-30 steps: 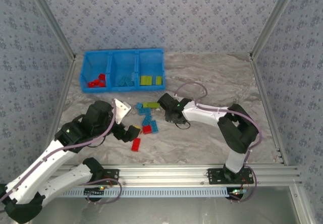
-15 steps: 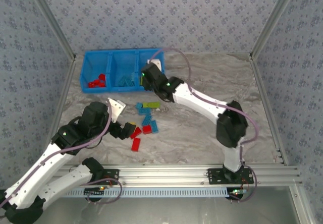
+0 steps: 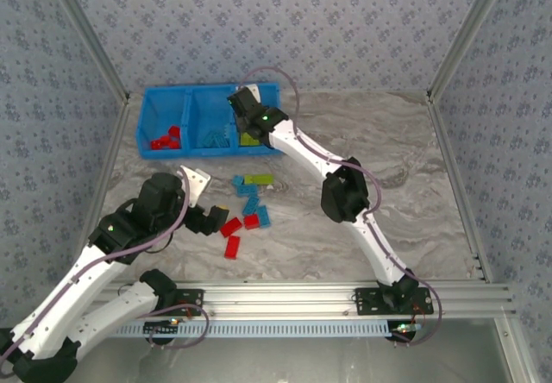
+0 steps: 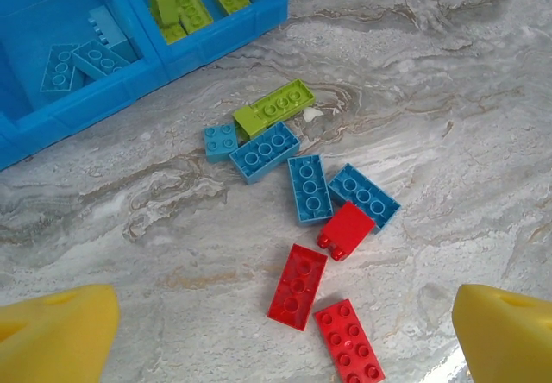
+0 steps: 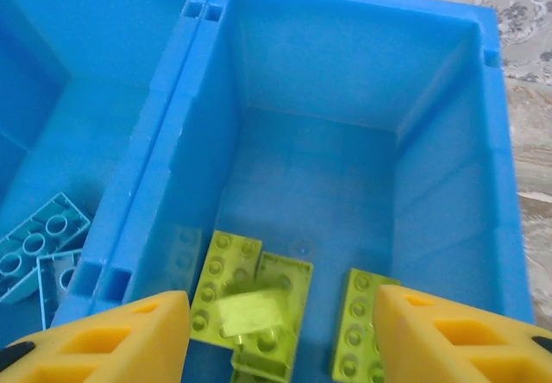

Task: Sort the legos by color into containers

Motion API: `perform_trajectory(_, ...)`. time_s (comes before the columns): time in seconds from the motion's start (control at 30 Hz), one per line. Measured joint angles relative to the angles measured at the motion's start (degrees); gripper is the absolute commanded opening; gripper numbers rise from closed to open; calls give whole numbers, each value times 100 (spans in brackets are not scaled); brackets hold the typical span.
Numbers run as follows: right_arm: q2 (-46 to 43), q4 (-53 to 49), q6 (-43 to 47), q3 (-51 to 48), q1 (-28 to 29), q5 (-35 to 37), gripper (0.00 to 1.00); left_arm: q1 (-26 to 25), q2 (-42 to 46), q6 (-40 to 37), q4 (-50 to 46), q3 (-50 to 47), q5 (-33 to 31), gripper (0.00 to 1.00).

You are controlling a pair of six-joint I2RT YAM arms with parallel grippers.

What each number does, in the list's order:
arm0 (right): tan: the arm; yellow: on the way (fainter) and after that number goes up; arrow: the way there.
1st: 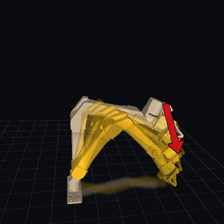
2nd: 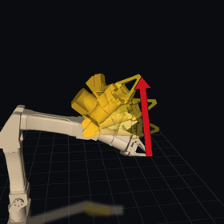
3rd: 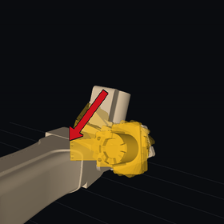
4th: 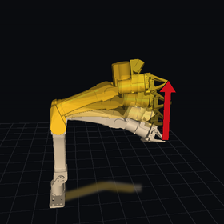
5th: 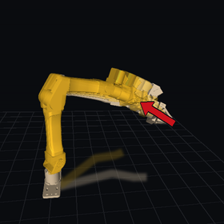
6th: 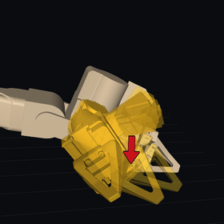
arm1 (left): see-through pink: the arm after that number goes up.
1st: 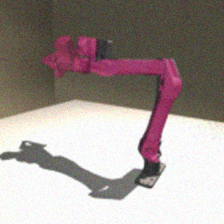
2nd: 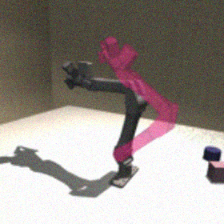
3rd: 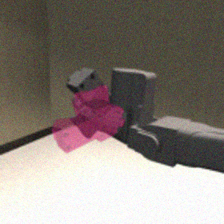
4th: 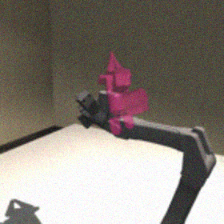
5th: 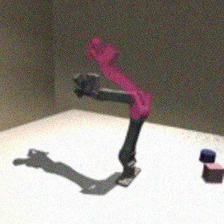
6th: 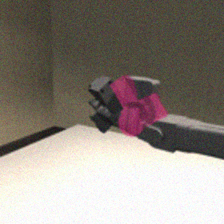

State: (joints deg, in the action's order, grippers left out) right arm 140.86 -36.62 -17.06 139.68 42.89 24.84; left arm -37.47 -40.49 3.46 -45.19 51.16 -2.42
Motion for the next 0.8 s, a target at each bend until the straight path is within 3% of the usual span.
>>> perform_trajectory(0.13,-592,-94,24,-592,39,-24,59,4,0,46,15,0,0,99)
perform_trajectory(0.33,-2804,98,74,-2918,295,-306,62,4,-225,732,232,0,-2,99)
perform_trajectory(0.6,-6019,409,87,-5565,1322,-857,80,4,-1268,2330,892,-57,-348,99)
perform_trajectory(0.67,-6546,431,-44,-6087,1513,-1003,87,2,-1545,2603,1086,-151,-387,98)
perform_trajectory(0.73,-7003,444,-208,-6618,1622,-1145,100,2,-1880,2824,1298,-247,-385,97)
perform_trajectory(0.8,-7388,474,-407,-7152,1679,-1261,100,-2,-2288,3047,1504,-310,-393,98)
